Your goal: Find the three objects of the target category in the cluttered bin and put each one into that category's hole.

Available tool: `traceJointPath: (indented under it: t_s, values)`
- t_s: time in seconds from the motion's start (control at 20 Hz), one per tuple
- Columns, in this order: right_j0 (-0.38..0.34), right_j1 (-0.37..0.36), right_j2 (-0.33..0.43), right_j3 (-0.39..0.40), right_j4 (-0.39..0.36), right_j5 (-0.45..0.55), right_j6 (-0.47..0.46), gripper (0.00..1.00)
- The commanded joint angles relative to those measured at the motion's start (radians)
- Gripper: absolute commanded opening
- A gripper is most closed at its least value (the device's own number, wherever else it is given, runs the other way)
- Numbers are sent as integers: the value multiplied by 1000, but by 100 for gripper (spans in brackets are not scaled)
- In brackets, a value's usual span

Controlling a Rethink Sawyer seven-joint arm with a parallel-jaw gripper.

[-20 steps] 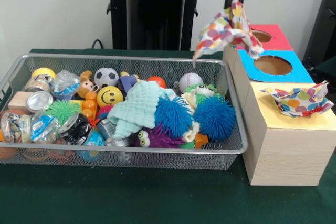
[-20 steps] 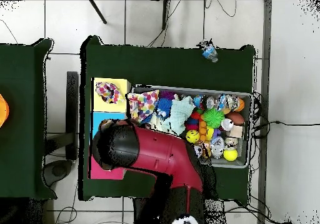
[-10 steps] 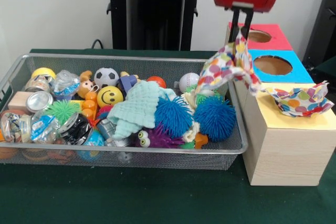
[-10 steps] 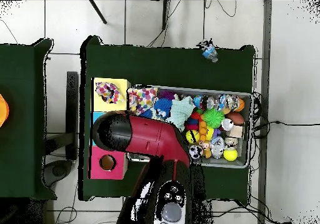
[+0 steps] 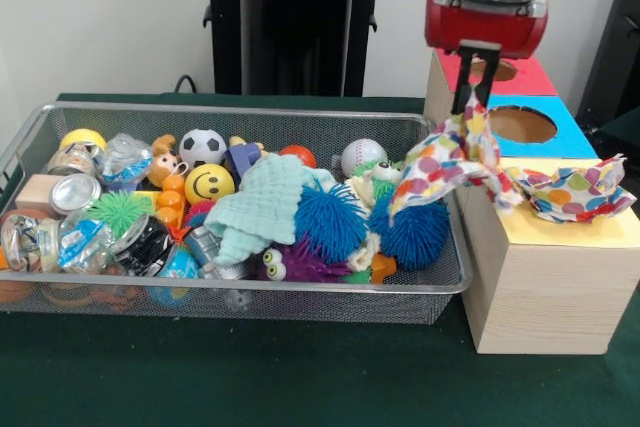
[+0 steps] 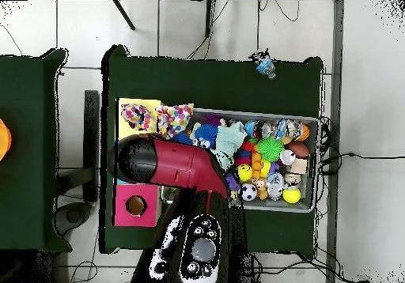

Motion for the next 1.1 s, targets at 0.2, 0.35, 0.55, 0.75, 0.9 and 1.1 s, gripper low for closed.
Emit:
traceJointPath:
  t_s: [0.2, 0.35, 0.55, 0.75, 0.9, 1.1]
  values:
    - [55, -89, -54, -108, 27, 271, 288, 0]
    - [66, -99, -64, -122, 29, 304, 295, 0]
    - [76, -73, -62, -127, 43, 274, 308, 0]
    - [86, -18, -55, -152, 59, 231, 326, 0]
    - [101, 28, -60, -175, 64, 203, 345, 0]
    - [101, 84, -50, -176, 74, 128, 351, 0]
